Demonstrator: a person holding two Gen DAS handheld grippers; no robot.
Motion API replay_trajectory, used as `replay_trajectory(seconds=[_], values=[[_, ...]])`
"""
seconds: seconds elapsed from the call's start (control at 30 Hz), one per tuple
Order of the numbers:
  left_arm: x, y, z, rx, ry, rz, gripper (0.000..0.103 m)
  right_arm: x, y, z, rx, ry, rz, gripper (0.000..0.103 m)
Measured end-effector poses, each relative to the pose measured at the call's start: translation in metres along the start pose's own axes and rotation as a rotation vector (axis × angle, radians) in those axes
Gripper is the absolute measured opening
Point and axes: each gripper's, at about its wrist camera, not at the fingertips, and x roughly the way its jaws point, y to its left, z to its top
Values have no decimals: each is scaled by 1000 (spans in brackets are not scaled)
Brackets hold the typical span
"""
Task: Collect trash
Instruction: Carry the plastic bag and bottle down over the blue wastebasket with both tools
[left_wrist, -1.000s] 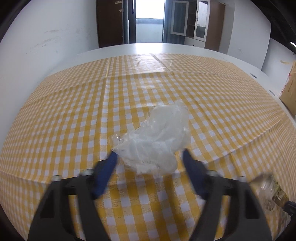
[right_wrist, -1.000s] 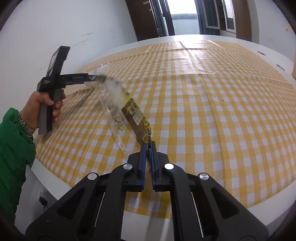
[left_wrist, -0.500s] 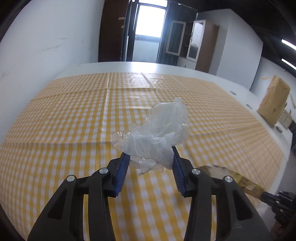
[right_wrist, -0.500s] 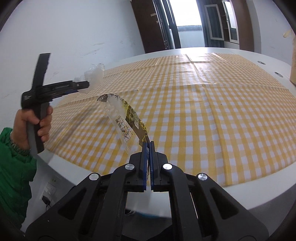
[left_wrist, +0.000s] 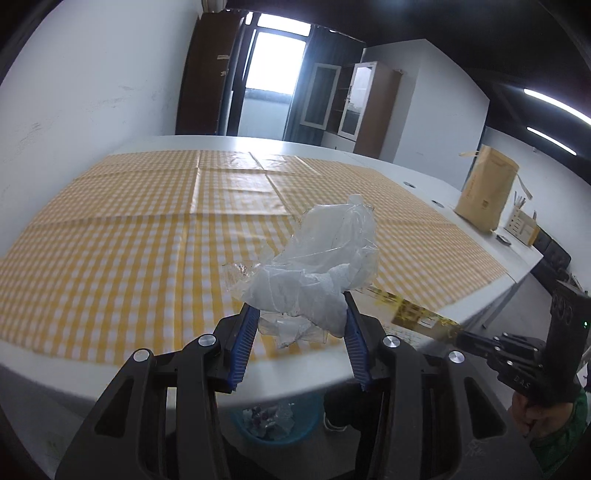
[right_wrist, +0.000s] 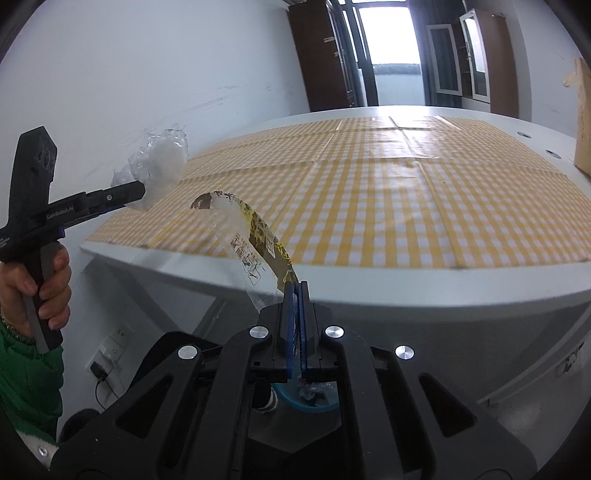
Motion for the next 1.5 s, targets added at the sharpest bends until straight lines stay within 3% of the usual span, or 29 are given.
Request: replay_trajectory(seconds=[0.33,0.6,0.83,1.0,1.4,1.5], values=[[-40,-23,-65,26,46,-86,44,-28,25,-55,-53,72,25,2],[-29,-28,-107,54,148,-105,44,-15,21,-85,-45,146,9,2],[19,-21,-148,24,276,-94,44,23,11,-105,-23,219,-42,2],[65,-5,-172,-14,369,-46,44,63,-2,-122,16,295,-82,2],[162,42,-200,-150,533,52,44,152,-15,-147,81,428,-123,2],[178,45,-205,-209,576,32,44,179,-20,-149,103,469,-138,2]])
